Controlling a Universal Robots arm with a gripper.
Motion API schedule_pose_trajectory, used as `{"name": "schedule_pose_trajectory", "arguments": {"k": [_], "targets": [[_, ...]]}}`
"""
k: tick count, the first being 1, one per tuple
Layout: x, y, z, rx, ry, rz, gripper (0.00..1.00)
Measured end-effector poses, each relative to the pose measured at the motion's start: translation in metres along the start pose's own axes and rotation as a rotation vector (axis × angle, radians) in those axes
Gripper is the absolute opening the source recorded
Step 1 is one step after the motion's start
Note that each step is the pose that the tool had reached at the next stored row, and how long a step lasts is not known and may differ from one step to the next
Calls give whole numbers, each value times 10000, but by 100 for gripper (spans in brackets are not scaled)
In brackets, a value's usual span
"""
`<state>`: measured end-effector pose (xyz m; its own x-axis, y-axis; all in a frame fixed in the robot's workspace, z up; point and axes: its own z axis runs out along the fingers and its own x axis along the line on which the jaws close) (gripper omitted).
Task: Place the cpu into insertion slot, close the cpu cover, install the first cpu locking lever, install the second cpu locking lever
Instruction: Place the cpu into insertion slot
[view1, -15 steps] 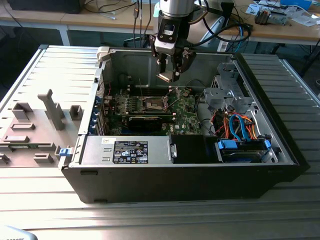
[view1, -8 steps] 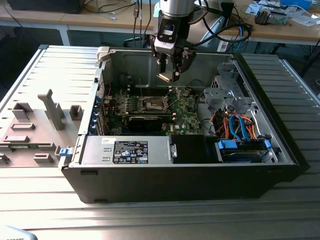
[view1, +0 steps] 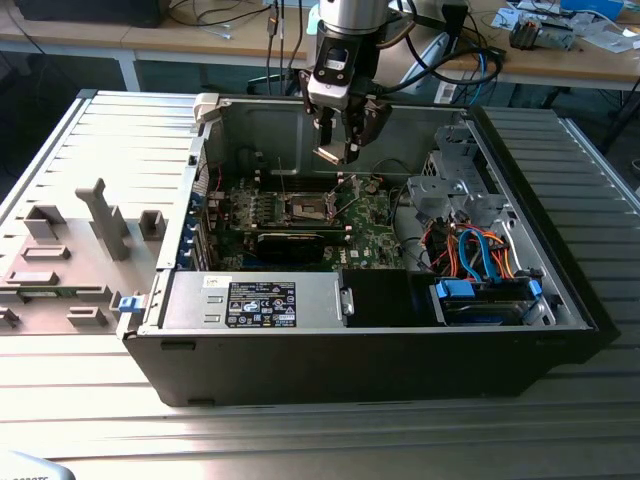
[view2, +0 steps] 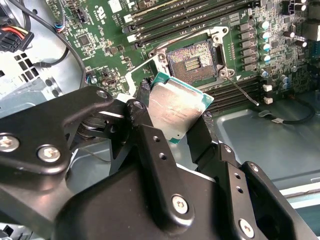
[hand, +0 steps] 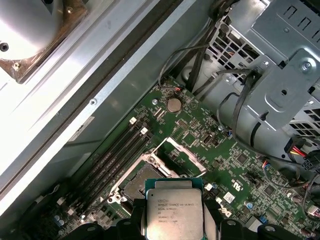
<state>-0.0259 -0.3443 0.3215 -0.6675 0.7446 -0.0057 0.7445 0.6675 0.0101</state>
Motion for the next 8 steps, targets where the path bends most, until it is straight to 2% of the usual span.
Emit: {"name": "schedule_pose_trajectory", "arguments": {"k": [8], "targets": [[0,0,0,2,-3,96,54]]}}
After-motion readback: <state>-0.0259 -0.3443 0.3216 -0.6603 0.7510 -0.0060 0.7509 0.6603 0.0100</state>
